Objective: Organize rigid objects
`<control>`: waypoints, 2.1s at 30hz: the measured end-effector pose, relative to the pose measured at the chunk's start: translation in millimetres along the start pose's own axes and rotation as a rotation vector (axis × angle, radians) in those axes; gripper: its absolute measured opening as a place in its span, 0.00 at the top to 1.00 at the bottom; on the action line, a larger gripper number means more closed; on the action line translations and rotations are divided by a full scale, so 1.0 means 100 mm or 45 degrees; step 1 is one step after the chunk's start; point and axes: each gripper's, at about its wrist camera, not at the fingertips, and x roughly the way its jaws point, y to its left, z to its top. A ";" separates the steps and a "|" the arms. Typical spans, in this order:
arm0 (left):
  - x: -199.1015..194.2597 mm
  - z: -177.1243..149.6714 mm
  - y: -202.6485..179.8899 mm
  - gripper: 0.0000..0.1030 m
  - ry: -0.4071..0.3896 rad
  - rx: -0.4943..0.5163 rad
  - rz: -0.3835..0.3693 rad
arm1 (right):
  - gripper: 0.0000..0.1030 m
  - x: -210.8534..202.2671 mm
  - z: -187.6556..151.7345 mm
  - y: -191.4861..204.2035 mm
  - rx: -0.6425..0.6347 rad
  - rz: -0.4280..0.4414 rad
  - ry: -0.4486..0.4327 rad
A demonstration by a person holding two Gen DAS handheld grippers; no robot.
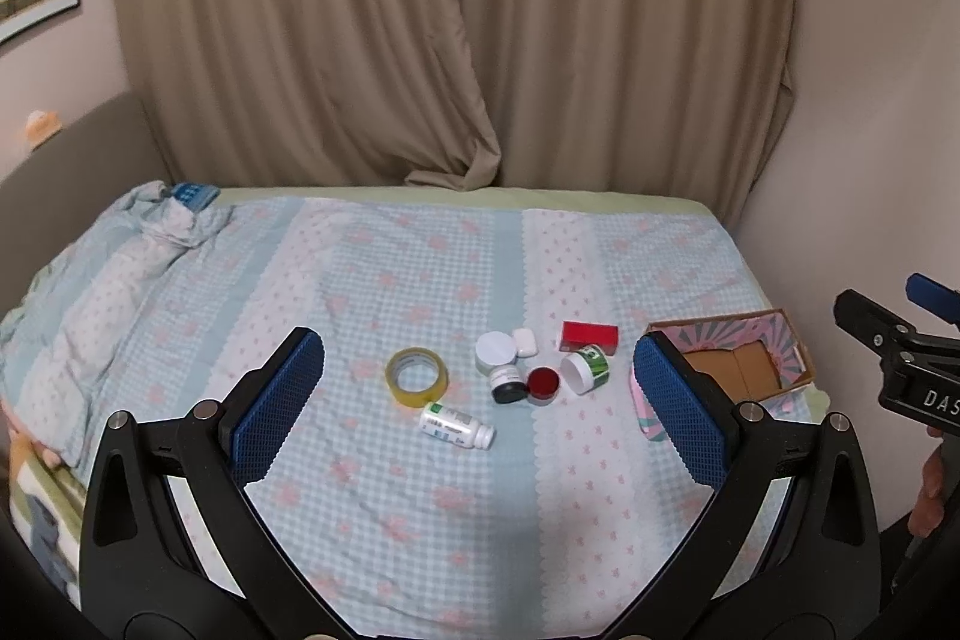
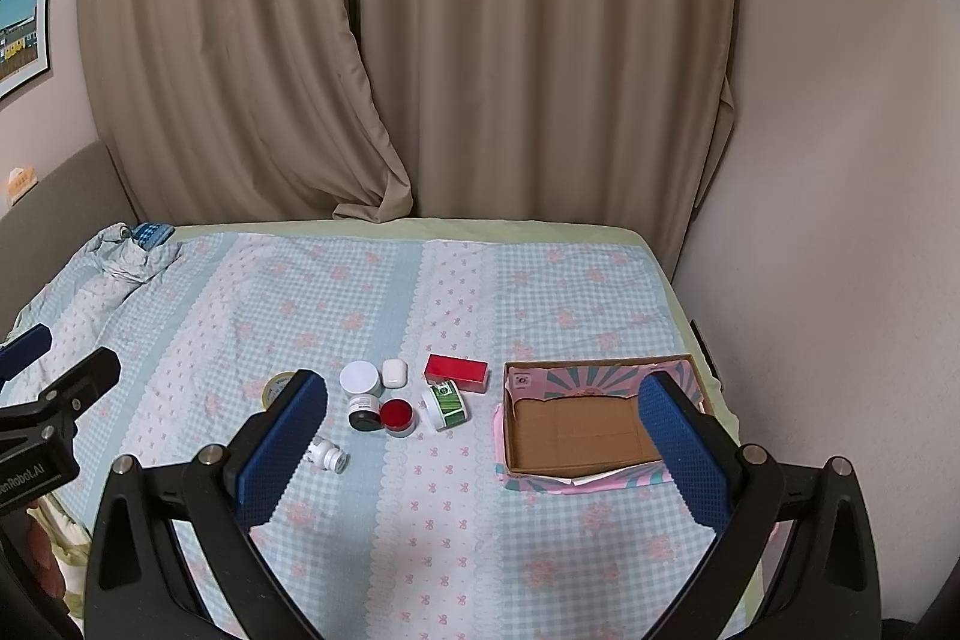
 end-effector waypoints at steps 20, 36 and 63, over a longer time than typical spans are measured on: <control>-0.05 -0.05 0.01 0.00 -0.013 0.025 -0.039 | 0.00 -0.02 0.00 0.02 0.010 0.001 -0.006; -0.04 -0.07 -0.01 0.00 -0.004 0.027 -0.035 | 0.00 -0.02 0.00 0.02 0.012 0.003 -0.008; 0.19 -0.11 0.23 0.00 0.161 -0.092 0.040 | 0.00 0.17 0.00 0.02 -0.021 0.071 0.059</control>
